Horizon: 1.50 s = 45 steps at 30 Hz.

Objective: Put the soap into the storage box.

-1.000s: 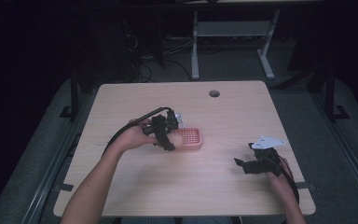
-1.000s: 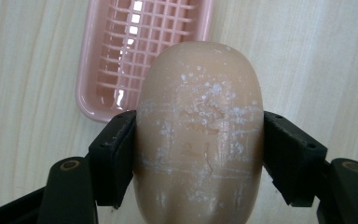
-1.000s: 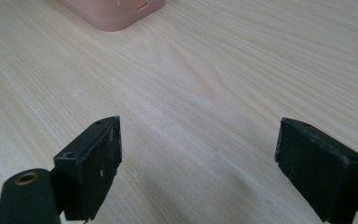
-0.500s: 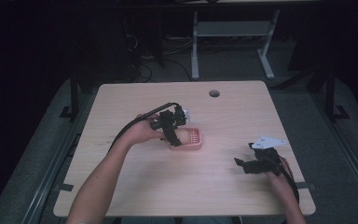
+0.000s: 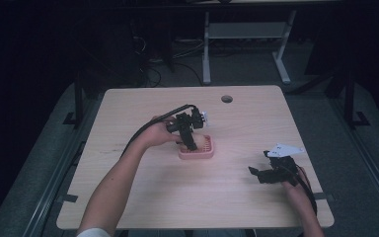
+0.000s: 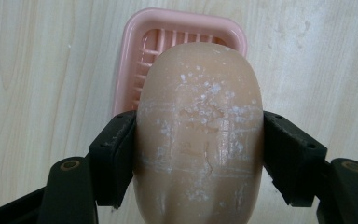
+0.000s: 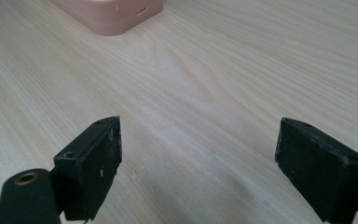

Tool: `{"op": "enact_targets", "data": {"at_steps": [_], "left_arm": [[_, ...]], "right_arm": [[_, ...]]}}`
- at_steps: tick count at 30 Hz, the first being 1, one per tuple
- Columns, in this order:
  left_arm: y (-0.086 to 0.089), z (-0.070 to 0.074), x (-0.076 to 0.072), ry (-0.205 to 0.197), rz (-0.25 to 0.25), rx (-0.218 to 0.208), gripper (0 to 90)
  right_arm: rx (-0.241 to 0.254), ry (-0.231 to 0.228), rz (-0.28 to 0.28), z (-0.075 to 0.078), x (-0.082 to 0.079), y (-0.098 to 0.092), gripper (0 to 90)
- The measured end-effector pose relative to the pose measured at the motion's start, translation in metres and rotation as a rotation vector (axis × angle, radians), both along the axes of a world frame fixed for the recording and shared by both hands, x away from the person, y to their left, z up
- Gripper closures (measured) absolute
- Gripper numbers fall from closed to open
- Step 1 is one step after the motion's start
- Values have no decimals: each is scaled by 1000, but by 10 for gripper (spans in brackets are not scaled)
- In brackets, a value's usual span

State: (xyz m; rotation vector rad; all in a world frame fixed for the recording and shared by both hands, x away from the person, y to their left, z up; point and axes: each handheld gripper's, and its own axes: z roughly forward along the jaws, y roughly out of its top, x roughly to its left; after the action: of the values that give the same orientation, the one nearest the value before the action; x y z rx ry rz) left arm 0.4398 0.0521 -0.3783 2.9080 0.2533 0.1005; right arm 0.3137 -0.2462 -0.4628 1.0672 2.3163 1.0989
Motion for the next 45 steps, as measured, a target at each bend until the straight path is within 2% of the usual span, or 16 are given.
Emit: {"op": "enact_targets", "data": {"at_steps": [9,19,45], "left_arm": [[-4,-11,8,30,23,11,316],[-7,-21,16,50,23,29,316],[-15,-29,20,58,22,51,316]], "right_arm": [[4,-2,-2,0,0,0,139],[5,-5,-2,1,0,-1,139],[8,-2,-1,1,0,-1,139]]}}
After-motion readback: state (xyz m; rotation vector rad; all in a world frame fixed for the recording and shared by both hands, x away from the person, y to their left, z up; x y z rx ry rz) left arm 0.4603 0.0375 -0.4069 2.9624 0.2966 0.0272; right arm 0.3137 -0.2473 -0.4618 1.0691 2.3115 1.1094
